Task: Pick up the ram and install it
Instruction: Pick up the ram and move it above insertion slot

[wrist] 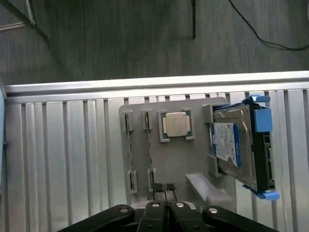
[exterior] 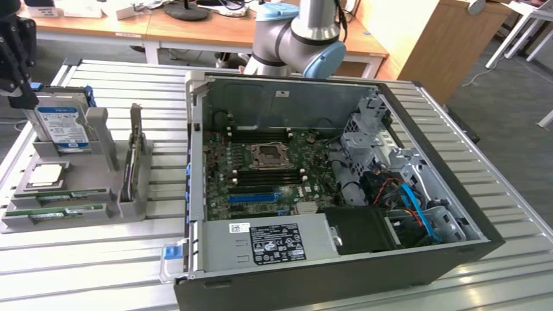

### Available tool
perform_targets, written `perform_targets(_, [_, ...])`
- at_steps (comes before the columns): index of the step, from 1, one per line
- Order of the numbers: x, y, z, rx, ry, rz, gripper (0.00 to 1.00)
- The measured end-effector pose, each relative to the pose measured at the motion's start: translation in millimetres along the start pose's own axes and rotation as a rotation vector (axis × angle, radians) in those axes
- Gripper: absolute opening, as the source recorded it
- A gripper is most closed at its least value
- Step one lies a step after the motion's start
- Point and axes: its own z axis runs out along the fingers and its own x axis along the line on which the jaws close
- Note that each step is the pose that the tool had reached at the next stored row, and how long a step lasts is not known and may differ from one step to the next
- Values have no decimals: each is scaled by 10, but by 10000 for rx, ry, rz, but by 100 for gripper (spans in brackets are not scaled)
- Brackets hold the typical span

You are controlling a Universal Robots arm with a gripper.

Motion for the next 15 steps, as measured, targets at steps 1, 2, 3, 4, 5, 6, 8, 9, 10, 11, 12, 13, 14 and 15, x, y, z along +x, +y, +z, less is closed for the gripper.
perform_targets(1, [0,0,0,-1,7,-44,11])
perform_targets(2, [0,0,0,-1,7,-50,11])
perform_targets(3, [0,0,0,0,8,-52,11])
perform_targets(4, [0,0,1,1,7,-53,11])
perform_targets(5, [0,0,1,0,7,-63,11])
perform_targets(6, [0,0,1,-1,9,-109,11])
perform_targets(8, [0,0,1,-3,15,-261,11])
perform_targets(9, [0,0,1,-4,18,-325,11])
perform_targets(10, [0,0,1,-5,18,-338,11])
perform_targets(11, [0,0,0,-5,19,-337,11])
perform_targets(12, [0,0,1,-5,19,-338,11])
perform_targets(13, [0,0,1,-5,19,-338,11])
perform_targets(14, [0,0,1,-5,19,-338,11])
perform_targets(15, [0,0,1,-5,19,-338,11])
